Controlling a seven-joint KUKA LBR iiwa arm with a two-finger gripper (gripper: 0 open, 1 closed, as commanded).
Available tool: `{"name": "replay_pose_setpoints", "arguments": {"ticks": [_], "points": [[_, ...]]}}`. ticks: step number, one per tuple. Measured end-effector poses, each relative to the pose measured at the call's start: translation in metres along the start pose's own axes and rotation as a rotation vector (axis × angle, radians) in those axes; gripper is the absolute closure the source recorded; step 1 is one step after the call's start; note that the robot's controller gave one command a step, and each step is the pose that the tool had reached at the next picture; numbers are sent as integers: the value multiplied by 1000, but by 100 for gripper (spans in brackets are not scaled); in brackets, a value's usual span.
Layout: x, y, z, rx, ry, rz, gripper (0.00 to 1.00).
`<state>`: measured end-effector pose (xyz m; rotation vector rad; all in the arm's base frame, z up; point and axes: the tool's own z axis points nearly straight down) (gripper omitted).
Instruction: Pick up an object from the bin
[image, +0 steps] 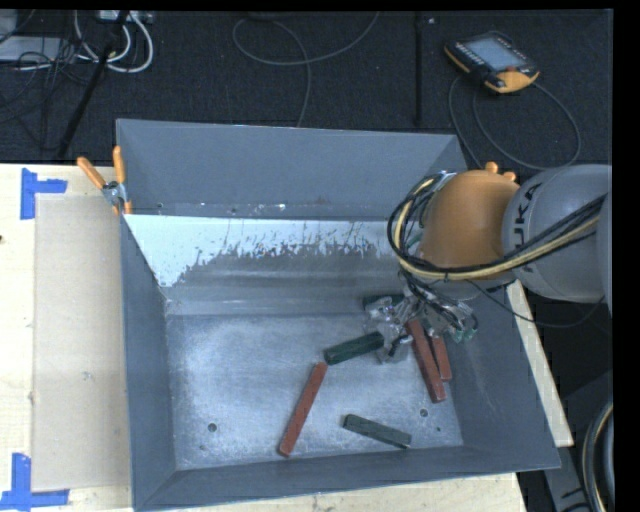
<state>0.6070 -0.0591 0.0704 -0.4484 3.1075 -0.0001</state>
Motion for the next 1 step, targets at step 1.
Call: {"name": "replay_pose_setpoints", "arguments": {"ticks": [1], "points": [[-4,-23,-133,0,-1,-49,100]]}}
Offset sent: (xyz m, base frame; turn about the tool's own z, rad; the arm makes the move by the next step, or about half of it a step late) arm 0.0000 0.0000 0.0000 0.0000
